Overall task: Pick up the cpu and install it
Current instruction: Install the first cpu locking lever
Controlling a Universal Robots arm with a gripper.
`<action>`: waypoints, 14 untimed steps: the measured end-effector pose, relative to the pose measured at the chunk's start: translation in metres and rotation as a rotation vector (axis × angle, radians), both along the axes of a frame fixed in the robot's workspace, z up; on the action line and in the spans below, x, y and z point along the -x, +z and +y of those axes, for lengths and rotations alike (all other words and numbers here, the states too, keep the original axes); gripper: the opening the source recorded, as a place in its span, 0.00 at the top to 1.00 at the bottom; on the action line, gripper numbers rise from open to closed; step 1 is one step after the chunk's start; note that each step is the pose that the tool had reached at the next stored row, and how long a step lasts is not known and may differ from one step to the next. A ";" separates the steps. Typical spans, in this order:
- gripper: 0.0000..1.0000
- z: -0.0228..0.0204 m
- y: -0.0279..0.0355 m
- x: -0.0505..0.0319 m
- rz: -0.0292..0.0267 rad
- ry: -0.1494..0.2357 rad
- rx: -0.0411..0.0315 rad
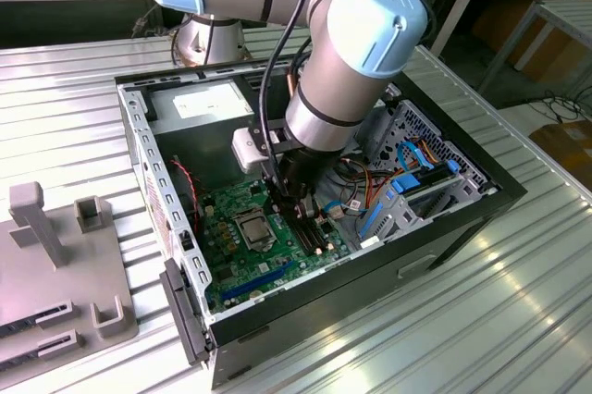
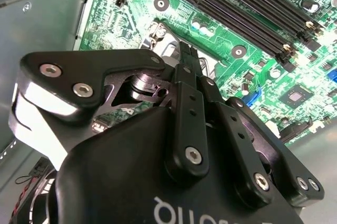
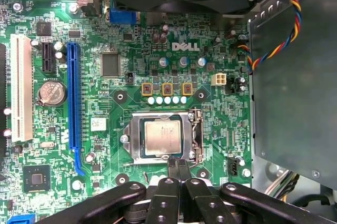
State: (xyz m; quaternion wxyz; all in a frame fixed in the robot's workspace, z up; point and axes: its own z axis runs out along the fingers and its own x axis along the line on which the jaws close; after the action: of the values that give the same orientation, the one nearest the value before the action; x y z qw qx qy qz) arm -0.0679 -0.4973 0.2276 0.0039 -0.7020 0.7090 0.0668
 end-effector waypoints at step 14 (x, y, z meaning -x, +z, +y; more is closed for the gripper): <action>0.89 -0.0103 -0.0036 0.0000 0.0000 0.000 -0.0001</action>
State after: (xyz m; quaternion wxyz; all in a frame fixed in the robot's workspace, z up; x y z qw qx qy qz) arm -0.0679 -0.5076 0.2240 0.0040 -0.7021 0.7090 0.0668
